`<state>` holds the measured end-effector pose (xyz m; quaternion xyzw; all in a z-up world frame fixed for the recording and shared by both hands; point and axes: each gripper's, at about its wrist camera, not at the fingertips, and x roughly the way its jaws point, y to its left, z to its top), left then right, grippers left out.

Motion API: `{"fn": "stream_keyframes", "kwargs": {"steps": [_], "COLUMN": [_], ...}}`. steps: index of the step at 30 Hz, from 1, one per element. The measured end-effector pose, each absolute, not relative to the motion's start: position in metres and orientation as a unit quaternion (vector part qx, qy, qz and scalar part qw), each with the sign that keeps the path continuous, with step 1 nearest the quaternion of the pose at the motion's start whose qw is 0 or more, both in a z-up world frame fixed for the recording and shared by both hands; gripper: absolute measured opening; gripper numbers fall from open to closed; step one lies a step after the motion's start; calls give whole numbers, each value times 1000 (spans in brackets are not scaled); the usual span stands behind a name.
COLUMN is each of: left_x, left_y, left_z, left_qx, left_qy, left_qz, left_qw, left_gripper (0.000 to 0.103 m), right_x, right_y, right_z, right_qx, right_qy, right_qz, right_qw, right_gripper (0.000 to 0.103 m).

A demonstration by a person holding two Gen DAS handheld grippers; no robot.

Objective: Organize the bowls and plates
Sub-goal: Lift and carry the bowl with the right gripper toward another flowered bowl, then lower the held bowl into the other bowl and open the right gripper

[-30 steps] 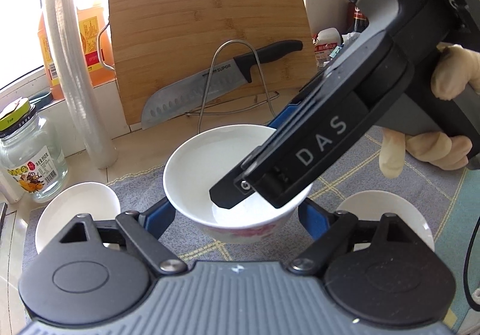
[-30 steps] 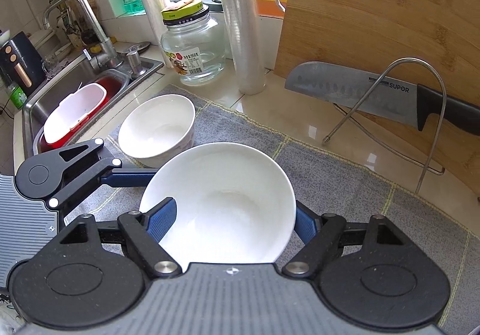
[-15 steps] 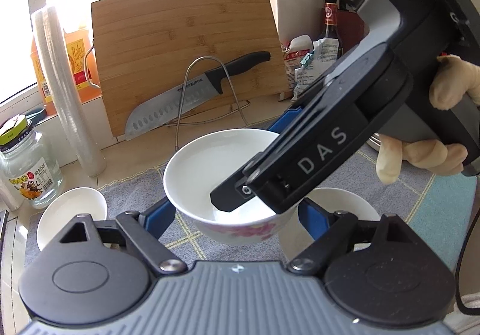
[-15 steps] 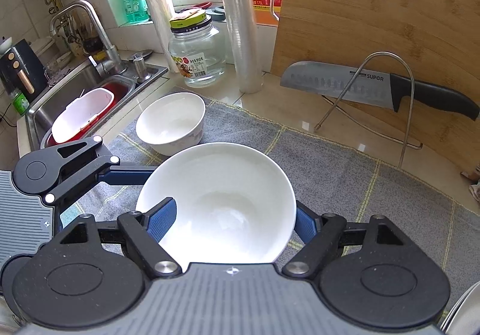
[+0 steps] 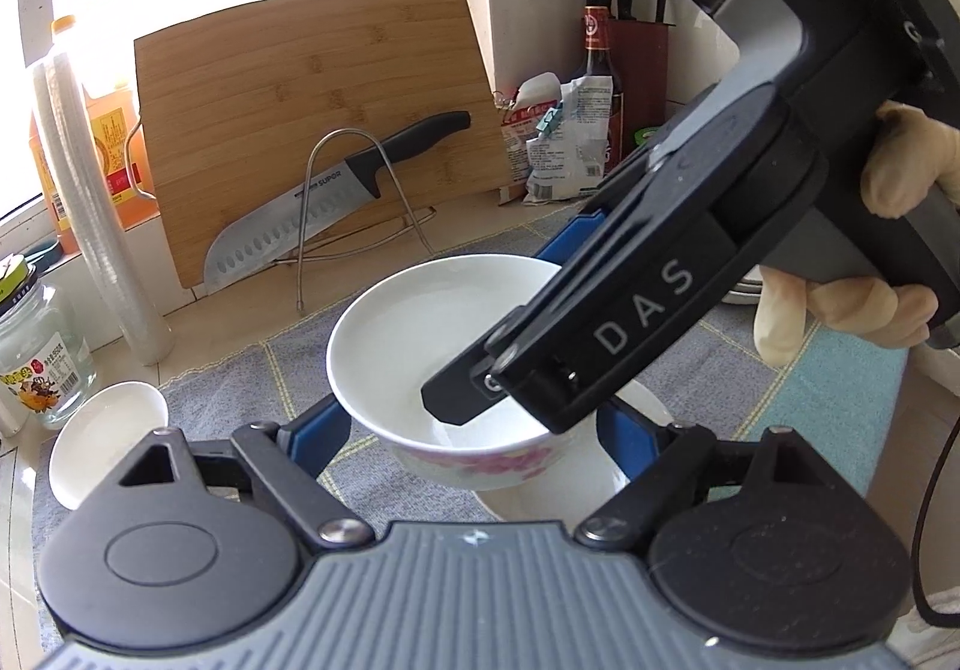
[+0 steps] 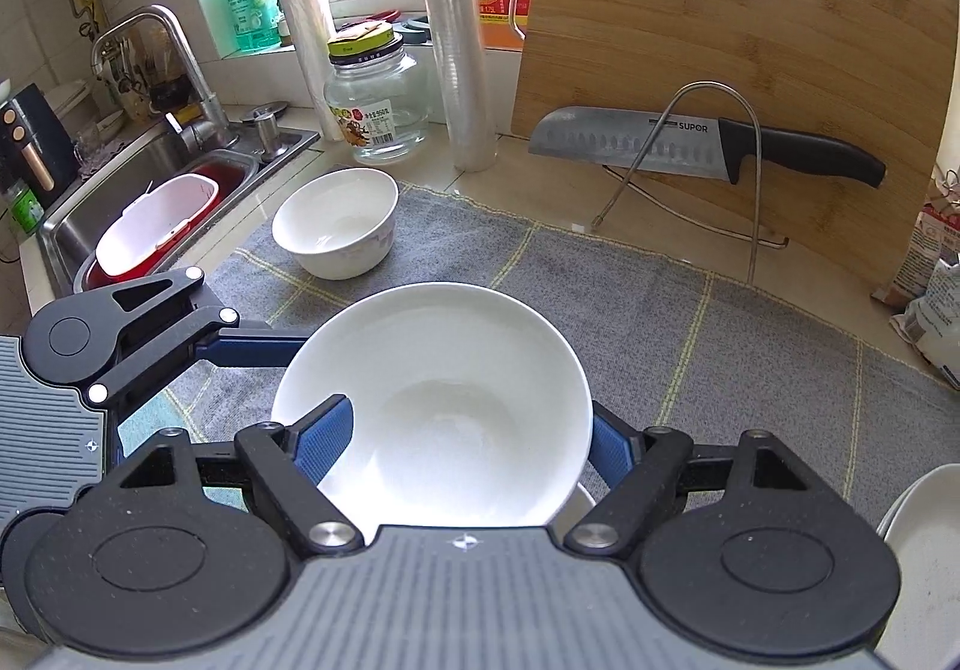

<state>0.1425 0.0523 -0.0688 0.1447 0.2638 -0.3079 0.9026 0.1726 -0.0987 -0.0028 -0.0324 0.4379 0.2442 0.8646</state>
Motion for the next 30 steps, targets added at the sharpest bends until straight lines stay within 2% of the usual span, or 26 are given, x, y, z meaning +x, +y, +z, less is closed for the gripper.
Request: {"fn": "stream_keyframes", "kwargs": {"steps": [30], "left_x": [136], "left_y": [26], "left_z": [-101], "left_qx": [158], "left_qy": [304], "left_qz": [-343], "left_qw": [875], "left_gripper": [88], "right_x": [156], "right_y": [-122], "right_z": [-35], "right_qx": [-6], "right_qy": [480], "right_qz": [213], "right_qw": [851], "right_gripper": [86]}}
